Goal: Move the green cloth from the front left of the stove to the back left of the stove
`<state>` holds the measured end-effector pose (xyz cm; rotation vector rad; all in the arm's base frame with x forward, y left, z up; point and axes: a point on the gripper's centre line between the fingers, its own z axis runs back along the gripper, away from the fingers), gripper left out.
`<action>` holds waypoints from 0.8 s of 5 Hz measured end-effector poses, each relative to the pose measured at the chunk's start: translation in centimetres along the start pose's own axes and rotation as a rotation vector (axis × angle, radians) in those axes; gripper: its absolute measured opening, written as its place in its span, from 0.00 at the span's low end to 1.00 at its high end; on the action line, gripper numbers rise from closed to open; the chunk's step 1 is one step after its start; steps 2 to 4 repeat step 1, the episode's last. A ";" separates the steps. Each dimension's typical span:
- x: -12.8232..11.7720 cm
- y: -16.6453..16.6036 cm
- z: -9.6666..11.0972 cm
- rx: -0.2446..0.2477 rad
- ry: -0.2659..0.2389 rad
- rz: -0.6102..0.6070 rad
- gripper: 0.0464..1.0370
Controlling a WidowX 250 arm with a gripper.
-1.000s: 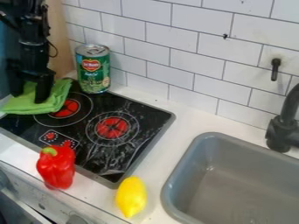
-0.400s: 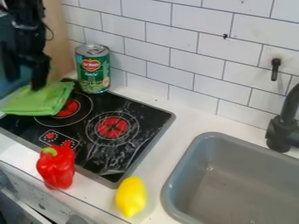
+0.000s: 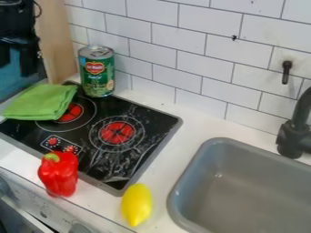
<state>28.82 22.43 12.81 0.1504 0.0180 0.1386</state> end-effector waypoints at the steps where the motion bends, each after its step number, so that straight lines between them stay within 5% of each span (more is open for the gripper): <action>1: -2.5 -2.3 1.0 -0.085 0.013 -0.087 0.96; 4: -2.5 -2.3 1.0 -0.085 0.013 -0.087 0.96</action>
